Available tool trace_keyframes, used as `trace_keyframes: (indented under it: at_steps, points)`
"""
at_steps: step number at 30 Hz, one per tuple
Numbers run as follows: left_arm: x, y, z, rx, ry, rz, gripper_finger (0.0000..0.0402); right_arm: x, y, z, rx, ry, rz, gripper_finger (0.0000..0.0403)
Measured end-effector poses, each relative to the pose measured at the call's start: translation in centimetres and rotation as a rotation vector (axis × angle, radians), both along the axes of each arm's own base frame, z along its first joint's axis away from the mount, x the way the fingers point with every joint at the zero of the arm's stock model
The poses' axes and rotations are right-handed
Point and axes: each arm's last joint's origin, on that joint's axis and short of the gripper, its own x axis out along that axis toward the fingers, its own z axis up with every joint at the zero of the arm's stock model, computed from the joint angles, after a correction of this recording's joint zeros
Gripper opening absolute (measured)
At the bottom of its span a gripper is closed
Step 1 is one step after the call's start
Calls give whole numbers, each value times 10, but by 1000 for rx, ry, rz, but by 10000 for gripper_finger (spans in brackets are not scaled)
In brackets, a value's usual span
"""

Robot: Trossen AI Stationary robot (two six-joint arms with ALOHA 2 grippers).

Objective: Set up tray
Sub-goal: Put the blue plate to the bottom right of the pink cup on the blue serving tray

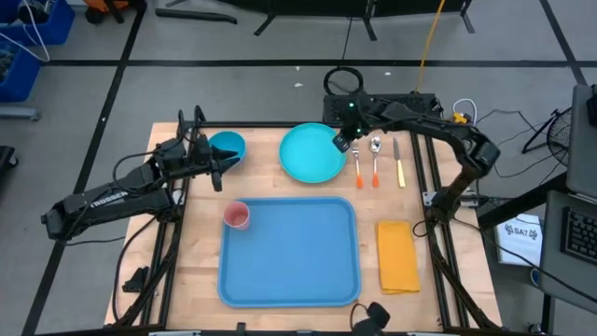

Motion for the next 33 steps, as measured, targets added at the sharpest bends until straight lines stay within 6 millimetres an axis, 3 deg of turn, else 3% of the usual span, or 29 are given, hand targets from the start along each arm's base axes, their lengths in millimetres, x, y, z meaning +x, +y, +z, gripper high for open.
trace_keyframes:
  at_steps: [5,11,16,24,33]
  points:
    - [0,0,0,2,3,-5,102,2,2,-8,-97,157,15,15]
    - [0,0,0,6,5,-6,102,4,-1,-8,-111,133,-12,91]
    - [0,0,0,8,5,-6,102,9,-4,-22,-52,137,-25,135]
    - [0,0,-1,7,9,-6,102,16,-10,-51,-2,198,-32,141]
    - [-1,3,-24,-55,-63,-8,102,16,-13,-51,-10,181,-41,141]
